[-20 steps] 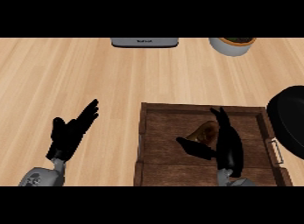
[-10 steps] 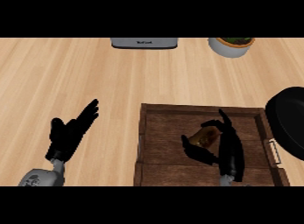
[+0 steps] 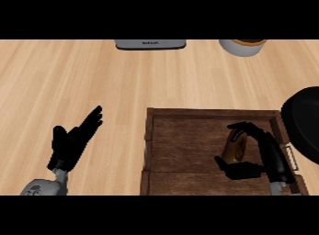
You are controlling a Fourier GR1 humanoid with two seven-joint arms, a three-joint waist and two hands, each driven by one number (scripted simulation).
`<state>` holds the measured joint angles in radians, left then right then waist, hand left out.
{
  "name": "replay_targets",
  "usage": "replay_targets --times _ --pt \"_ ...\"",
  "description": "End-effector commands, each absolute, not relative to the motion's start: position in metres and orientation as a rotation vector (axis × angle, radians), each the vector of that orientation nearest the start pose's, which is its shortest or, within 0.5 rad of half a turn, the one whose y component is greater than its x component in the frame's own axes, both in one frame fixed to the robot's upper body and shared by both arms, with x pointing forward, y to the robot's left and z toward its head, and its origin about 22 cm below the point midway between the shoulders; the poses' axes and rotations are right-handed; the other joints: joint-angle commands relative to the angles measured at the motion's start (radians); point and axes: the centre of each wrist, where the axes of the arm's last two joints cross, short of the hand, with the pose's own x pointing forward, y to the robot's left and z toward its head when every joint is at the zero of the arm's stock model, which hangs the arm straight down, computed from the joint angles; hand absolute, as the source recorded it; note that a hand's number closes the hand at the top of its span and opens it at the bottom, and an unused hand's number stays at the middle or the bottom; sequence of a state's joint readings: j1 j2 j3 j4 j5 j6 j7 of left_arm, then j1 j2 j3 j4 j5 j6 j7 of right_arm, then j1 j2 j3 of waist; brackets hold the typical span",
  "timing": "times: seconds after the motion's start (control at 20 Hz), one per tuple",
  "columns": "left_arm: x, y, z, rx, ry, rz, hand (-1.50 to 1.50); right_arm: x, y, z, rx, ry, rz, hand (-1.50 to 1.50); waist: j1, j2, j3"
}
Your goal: Pick the sweet potato from the tray and place it in the pot
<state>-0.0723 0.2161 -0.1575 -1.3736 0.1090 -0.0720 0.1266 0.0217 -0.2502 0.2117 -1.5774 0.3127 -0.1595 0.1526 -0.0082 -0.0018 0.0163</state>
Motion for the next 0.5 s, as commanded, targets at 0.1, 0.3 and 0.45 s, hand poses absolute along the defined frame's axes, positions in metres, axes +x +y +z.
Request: replay_targets --times 0.1,0.3,0.45 --pt "0.253 0.249 -0.025 -0.048 -1.279 -0.243 0.0 0.237 -0.297 0.03 -0.247 -1.574 0.566 1.5 -0.024 -0.001 0.005" --pt "0.248 0.253 -0.029 -0.045 -1.266 -0.237 0.0 0.235 -0.346 0.044 -0.159 -1.635 0.599 1.5 -0.034 0.003 0.004" --pt "0.249 0.255 -0.028 -0.031 -1.272 -0.229 0.0 0.232 -0.39 0.067 -0.12 -1.69 0.654 1.5 -0.05 0.0 0.001"
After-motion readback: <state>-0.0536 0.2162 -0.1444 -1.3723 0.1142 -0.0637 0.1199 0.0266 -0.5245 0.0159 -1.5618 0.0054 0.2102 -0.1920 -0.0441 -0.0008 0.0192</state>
